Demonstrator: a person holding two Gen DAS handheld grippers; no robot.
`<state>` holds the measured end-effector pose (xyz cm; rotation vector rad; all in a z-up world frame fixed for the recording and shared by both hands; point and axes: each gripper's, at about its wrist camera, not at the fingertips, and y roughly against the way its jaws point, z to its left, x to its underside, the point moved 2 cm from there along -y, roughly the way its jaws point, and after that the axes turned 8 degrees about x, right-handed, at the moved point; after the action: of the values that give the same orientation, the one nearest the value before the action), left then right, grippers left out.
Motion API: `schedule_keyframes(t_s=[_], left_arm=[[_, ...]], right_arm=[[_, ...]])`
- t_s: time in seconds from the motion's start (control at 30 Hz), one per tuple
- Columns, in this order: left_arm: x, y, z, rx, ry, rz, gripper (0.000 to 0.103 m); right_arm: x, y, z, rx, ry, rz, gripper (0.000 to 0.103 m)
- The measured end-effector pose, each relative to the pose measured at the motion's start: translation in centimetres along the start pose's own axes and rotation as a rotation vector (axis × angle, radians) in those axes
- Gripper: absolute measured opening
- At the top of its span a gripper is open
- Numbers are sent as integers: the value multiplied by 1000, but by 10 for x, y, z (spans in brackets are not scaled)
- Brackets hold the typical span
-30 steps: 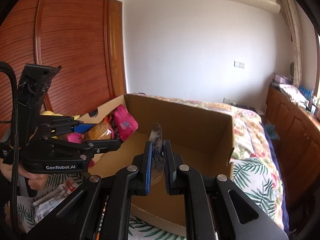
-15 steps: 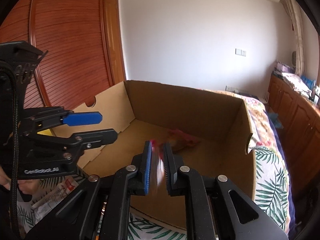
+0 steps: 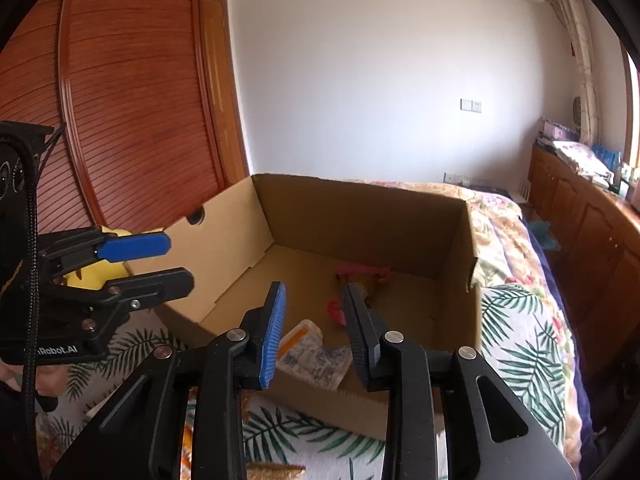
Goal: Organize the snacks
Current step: 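Grasp the white printed pouch with left tool while right grasps grain-bar bag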
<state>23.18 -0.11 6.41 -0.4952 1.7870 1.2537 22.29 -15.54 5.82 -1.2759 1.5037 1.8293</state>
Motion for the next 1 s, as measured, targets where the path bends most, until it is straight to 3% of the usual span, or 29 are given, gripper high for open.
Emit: schedule_keyframes(t_s=[0.47,1.0], left_arm=[[51,47,-9,-25,38,5,59],[129,32,-8,-64,114,134,59]], right_arm=[[44,46,3,8,-28,9,45],[124,17,19,0,-12,170,50]])
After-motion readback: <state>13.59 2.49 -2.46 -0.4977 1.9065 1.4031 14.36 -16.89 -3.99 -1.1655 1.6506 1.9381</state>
